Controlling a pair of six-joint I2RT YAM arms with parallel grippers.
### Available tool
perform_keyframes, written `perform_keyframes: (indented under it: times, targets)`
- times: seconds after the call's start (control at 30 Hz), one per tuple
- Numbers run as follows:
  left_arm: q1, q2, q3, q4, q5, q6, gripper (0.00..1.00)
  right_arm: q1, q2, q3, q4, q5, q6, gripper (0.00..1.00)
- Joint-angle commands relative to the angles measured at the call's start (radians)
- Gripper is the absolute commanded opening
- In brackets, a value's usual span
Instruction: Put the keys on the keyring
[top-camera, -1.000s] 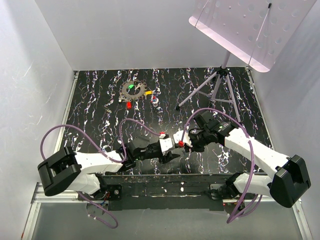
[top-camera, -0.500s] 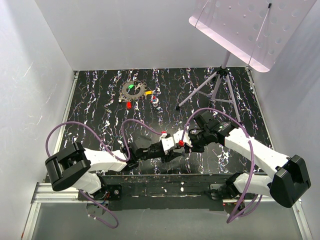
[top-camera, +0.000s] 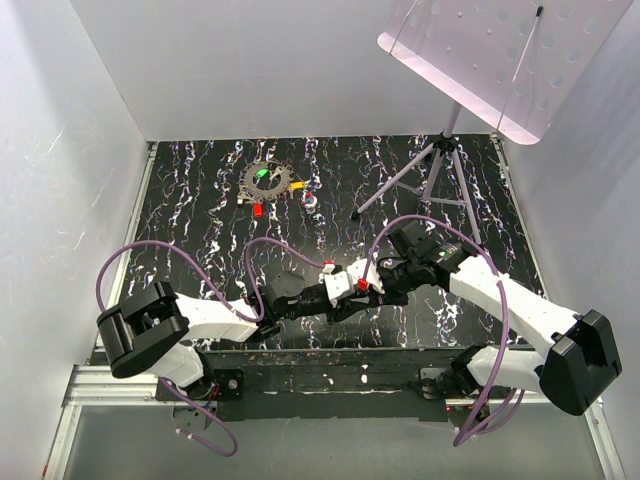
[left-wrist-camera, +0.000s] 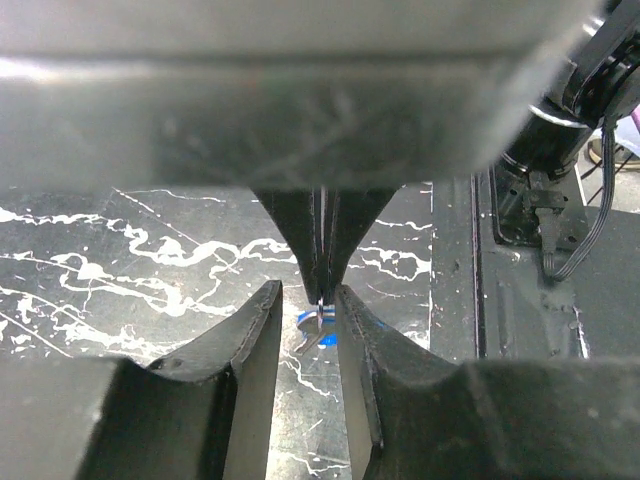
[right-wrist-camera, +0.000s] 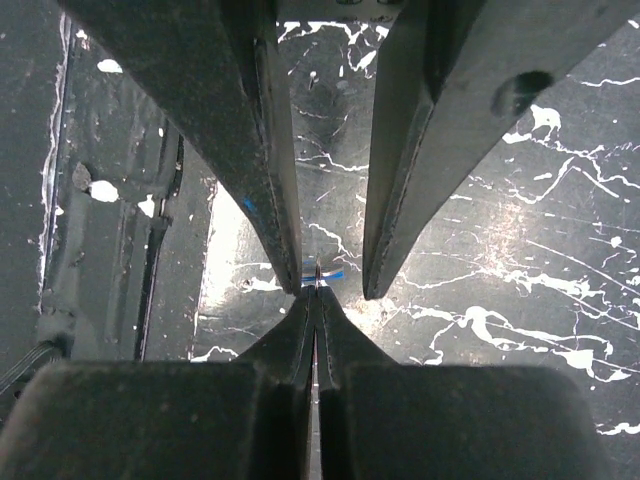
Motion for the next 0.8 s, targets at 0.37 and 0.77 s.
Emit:
perform_keyframes:
  times: [0.37, 0.77]
  targets:
    - [-0.005, -0.104, -0.08, 0.049, -0.035, 0.01, 0.25, -0.018, -0.003, 0.052, -0.007, -0.088, 0.025, 0.01]
    - [-0.005, -0.066, -0.062, 0.074, -0.006, -0.013, 0.25, -0.018, 0.0, 0.052, -0.007, -0.102, 0.026, 0.01]
